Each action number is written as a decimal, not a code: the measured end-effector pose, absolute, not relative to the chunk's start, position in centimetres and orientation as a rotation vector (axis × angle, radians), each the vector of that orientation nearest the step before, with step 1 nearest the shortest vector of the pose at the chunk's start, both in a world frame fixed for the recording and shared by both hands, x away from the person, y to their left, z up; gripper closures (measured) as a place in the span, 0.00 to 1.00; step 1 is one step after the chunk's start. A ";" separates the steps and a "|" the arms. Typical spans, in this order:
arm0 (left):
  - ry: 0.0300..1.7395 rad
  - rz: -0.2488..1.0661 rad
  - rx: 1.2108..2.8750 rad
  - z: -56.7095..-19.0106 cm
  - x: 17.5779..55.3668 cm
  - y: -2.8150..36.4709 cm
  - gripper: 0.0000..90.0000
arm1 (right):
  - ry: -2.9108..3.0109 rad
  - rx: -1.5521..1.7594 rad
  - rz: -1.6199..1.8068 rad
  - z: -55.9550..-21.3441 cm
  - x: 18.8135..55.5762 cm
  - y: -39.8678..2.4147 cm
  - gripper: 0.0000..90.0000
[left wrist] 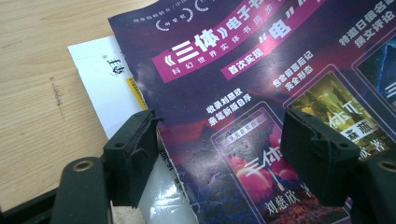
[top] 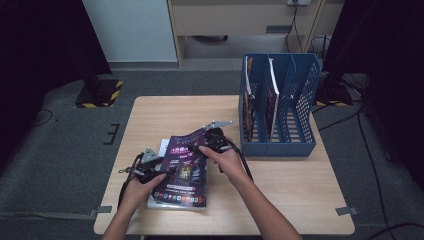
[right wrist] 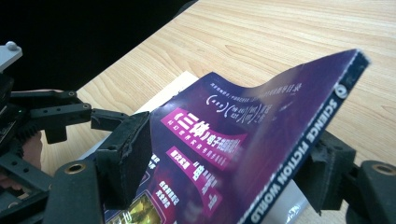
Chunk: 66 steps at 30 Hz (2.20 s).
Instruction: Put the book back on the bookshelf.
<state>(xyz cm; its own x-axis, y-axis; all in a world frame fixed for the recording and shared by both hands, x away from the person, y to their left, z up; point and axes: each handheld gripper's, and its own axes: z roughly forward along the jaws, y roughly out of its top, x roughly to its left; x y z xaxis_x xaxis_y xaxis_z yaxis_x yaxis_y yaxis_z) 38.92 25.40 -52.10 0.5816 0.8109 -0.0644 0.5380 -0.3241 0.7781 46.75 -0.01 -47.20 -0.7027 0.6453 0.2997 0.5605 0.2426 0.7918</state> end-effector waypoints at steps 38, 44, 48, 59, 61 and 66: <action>1.071 0.439 2.033 -51.9 39.0 25.0 0.23 | 2.410 1.248 1.317 -47.8 47.6 2.2 0.67; 1.070 0.439 1.997 -51.6 39.0 25.2 0.23 | 2.360 1.260 1.396 -46.8 47.6 1.6 0.84; 1.070 0.443 1.978 -51.4 39.0 25.4 0.23 | 2.358 1.226 1.433 -45.9 47.2 1.6 0.86; 1.073 0.404 1.970 -51.5 39.1 25.6 0.22 | 2.300 1.097 1.529 -43.7 46.4 1.2 0.89; 1.077 0.384 1.960 -51.5 39.2 25.6 0.21 | 2.293 1.078 1.532 -43.4 46.2 1.1 0.90; 1.085 0.327 1.948 -51.7 39.3 25.7 0.19 | 2.284 1.040 1.548 -43.0 46.0 1.0 0.90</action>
<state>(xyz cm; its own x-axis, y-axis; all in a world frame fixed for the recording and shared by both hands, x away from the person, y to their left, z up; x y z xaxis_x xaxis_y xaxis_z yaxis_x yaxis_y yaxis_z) 39.26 25.68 -51.71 0.5874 0.7914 -0.1692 0.5664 -0.2526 0.7845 46.00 1.04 -43.03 -0.7349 0.6420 0.2184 0.4408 0.2075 0.8733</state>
